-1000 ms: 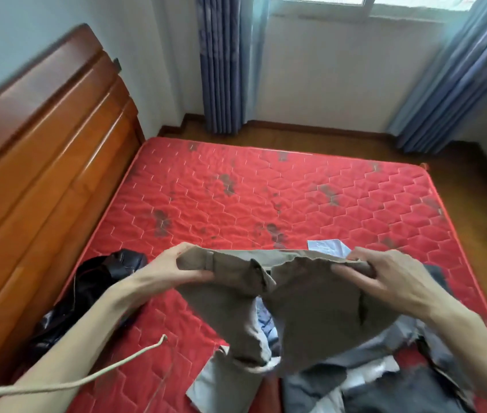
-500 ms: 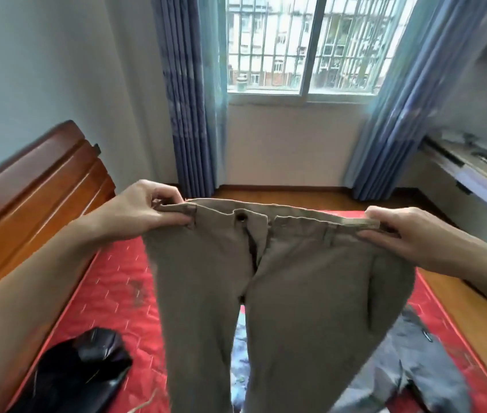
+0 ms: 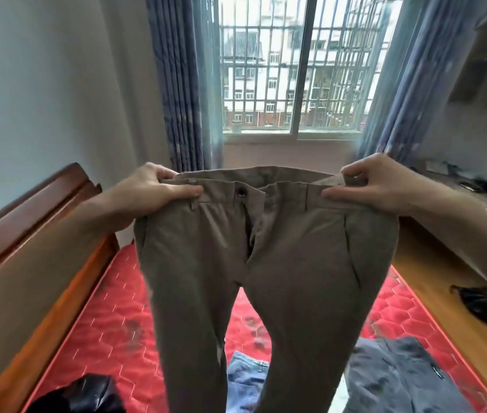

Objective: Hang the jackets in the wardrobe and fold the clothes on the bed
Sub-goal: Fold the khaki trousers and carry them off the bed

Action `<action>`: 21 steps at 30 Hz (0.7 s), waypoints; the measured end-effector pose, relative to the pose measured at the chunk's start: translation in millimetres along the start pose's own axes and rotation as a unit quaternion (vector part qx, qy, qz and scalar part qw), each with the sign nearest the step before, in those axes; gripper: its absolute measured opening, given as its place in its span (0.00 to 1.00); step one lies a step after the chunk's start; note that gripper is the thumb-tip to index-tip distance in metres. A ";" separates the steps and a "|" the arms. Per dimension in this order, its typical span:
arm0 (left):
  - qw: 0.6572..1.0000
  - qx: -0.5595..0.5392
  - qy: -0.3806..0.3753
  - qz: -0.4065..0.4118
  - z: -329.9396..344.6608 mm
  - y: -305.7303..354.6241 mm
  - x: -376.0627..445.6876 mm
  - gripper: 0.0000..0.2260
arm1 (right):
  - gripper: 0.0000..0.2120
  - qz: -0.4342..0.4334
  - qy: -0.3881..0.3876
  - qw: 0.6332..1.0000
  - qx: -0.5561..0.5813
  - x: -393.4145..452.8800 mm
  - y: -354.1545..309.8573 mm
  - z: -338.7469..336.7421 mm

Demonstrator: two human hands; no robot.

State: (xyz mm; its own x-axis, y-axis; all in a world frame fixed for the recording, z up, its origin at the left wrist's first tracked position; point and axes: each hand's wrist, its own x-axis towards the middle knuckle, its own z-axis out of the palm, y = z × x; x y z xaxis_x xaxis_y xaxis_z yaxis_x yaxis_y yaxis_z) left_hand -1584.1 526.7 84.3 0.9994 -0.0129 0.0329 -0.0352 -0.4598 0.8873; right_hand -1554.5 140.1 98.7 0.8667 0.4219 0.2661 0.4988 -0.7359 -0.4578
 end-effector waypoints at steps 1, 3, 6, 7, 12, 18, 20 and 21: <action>1.000 -0.011 0.009 -0.008 5.5 -4.3 -3.5 0.10 | 0.26 0.006 0.000 1.000 0.015 -3.0 0.8 5.9; 0.999 -0.039 0.017 -0.021 17.4 -11.2 -10.6 0.09 | 0.26 0.010 0.010 1.000 0.015 -8.9 2.1 17.8; 0.996 -0.074 0.021 -0.043 29.1 -16.6 -16.1 0.08 | 0.29 0.036 0.010 0.998 0.046 -16.4 7.1 30.4; 0.994 -0.089 0.029 -0.049 32.6 -17.2 -17.4 0.07 | 0.33 0.053 0.008 0.994 0.096 -20.0 8.2 34.9; 0.975 -0.208 0.056 -0.057 70.7 -13.3 -29.8 0.06 | 0.21 0.112 0.078 0.952 0.273 -35.3 -15.1 71.4; 0.980 -0.197 0.028 0.005 114.1 -6.0 -49.6 0.10 | 0.17 0.091 0.158 0.916 0.356 -53.1 -72.5 126.4; 0.981 -0.191 0.029 0.024 121.4 -5.1 -55.5 0.10 | 0.16 0.078 0.172 0.905 0.381 -60.2 -89.1 139.6; 0.981 -0.189 0.036 0.031 123.1 -5.0 -57.9 0.10 | 0.17 0.076 0.169 0.901 0.393 -64.1 -95.1 146.6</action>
State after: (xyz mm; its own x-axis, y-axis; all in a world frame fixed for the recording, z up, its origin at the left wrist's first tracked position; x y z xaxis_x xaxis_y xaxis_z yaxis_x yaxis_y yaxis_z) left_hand -1641.4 420.4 21.4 0.9930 0.0380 0.1115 -0.1074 -0.0974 0.9894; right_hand -1657.1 260.7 0.8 0.9408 0.0652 0.3326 0.3381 -0.1129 -0.9343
